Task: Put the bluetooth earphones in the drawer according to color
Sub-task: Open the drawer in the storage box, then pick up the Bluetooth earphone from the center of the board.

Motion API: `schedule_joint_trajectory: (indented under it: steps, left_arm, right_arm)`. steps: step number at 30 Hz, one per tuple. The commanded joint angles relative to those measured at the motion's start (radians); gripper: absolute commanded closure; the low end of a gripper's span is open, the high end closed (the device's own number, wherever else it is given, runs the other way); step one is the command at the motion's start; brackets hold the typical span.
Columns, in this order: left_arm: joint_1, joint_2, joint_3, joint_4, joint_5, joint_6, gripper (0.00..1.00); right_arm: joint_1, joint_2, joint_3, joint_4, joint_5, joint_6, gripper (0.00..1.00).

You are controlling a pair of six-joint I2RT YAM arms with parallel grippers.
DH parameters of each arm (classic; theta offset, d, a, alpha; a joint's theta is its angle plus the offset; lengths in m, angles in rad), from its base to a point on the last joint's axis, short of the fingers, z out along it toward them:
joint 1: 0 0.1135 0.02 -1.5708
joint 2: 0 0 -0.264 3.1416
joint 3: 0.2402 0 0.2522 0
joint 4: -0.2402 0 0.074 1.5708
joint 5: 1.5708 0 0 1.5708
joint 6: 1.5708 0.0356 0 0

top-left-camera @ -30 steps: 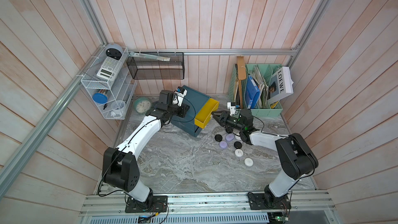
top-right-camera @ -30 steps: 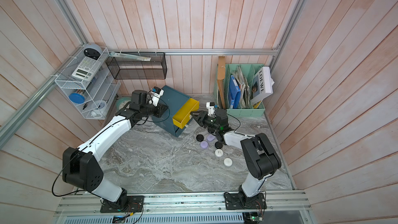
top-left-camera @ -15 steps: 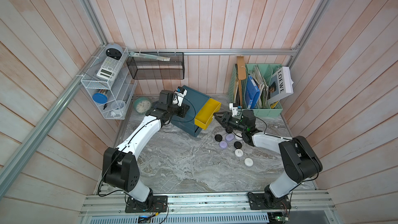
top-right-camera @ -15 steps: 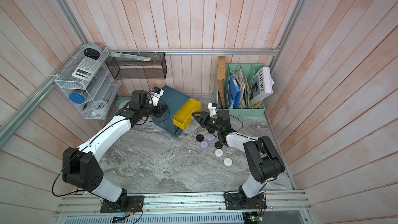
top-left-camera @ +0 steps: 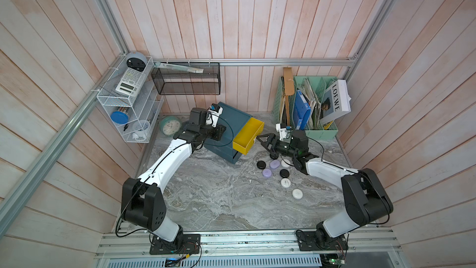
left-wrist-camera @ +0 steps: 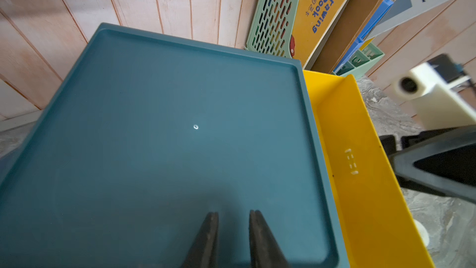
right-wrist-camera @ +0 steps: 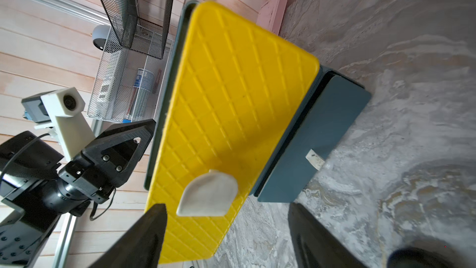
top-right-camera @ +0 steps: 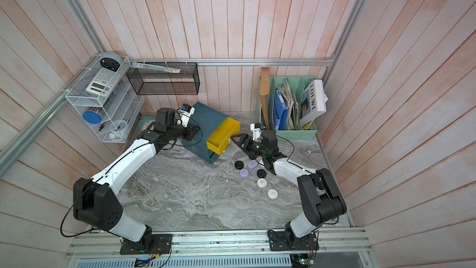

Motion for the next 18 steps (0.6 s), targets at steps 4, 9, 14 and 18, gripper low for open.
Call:
schedule_joint_trajectory:
  steps: [4, 9, 14, 18]
  left_arm:
    - [-0.027, -0.143, -0.065, 0.065, 0.031, -0.006, 0.56]
    - [-0.090, -0.217, -0.106, 0.100, 0.044, 0.009, 0.27]
    - [-0.212, -0.228, -0.118, 0.077, 0.001, 0.071, 0.12]
    - [-0.301, -0.199, -0.109, 0.035, -0.038, 0.114, 0.03]
  right_arm:
    - [-0.030, -0.131, 0.079, -0.453, 0.139, -0.333, 0.17]
    - [-0.098, -0.178, 0.094, -0.644, 0.190, -0.403, 0.16]
    - [-0.115, -0.206, 0.143, -0.859, 0.320, -0.524, 0.15]
    - [-0.151, -0.191, 0.155, -0.935, 0.353, -0.548, 0.15]
